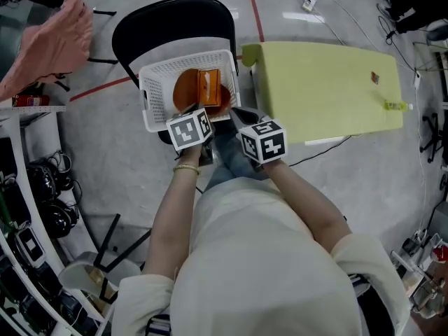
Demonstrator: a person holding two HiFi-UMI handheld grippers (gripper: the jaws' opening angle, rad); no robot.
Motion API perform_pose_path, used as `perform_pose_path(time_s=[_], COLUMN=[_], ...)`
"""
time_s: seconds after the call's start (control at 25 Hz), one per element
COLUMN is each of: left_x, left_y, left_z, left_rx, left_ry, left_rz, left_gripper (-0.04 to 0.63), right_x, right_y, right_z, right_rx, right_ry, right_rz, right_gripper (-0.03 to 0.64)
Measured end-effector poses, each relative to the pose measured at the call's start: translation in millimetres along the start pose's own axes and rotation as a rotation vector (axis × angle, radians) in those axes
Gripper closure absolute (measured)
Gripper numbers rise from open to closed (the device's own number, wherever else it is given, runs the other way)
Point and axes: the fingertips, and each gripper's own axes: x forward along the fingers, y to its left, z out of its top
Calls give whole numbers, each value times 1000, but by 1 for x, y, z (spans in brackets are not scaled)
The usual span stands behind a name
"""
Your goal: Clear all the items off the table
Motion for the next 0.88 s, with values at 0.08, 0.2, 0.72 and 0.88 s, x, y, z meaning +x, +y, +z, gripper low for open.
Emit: perform_pose_path(time_s=[0.08, 0.2, 0.72, 0.88], left_x=[-10, -24, -75, -86], left_y=[-1, -3, -35, -51], left_z=[-4, -14, -59, -69], left_rx=[1, -5, 27, 82], left_ry=[-15, -30, -67, -51], left_rz=[0, -2, -64, -87], left_gripper=[586, 586, 586, 586], right_x=[-6, -15, -62, -77], right_y=[4, 9, 16, 14], right_z=[-4, -11, -41, -48], right_rx=[-10, -21, -49, -38], right_ry=[-5, -16, -42, -43], right_rz=[1, 0, -29, -47], right_gripper=[618, 618, 618, 618])
